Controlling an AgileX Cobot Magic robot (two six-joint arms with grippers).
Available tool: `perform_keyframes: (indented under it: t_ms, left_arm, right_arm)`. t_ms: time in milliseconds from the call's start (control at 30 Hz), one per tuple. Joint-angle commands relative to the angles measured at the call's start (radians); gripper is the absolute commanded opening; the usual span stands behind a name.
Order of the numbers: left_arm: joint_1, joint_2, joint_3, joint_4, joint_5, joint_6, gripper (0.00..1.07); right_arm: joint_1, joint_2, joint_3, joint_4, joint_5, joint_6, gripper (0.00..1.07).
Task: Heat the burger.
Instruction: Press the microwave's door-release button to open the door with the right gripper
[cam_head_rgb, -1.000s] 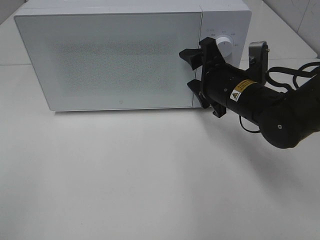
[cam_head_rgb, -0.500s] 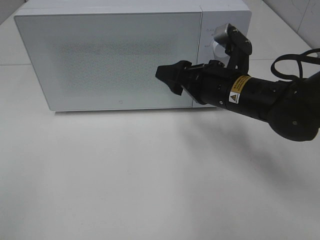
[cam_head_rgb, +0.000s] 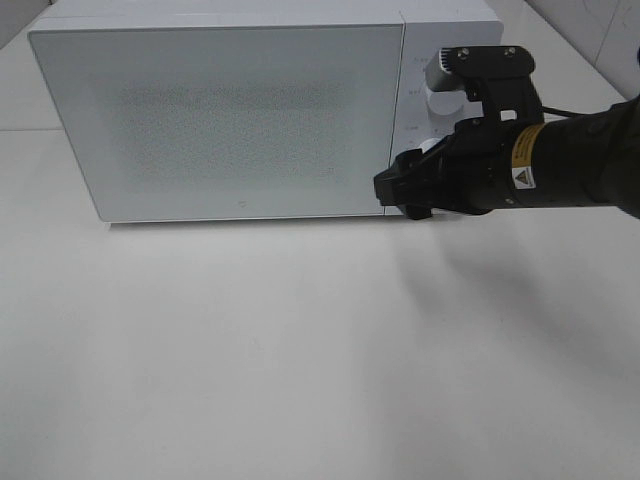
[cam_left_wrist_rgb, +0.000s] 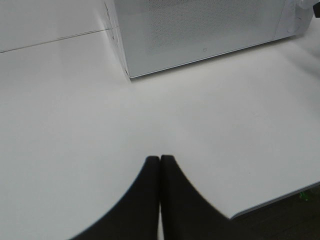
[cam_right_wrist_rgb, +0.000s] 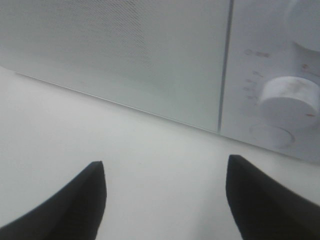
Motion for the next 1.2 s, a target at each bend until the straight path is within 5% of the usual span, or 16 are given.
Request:
perform_keyframes:
  t_ms: [33, 567, 933, 1200]
  left_arm:
    - [0.003, -0.019, 0.004, -0.010, -0.015, -0.002, 0.00]
    - [0.003, -0.019, 0.004, -0.010, -0.015, -0.002, 0.00]
    - [0.003, -0.019, 0.004, -0.010, -0.015, -0.002, 0.00]
    - [0.003, -0.019, 0.004, -0.010, -0.015, -0.002, 0.00]
  right_arm:
    - [0.000, -0.036, -0.008, -0.012, 0.113, -0.017, 0.64]
    - [-0.001, -0.056, -0.011, 0.017, 0.461, -0.158, 0.64]
    - [-0.002, -0.055, -0.183, 0.374, 0.729, -0.563, 0.64]
    - [-0.215, -0.055, -0.235, 0.595, 0.815, -0.656, 0.64]
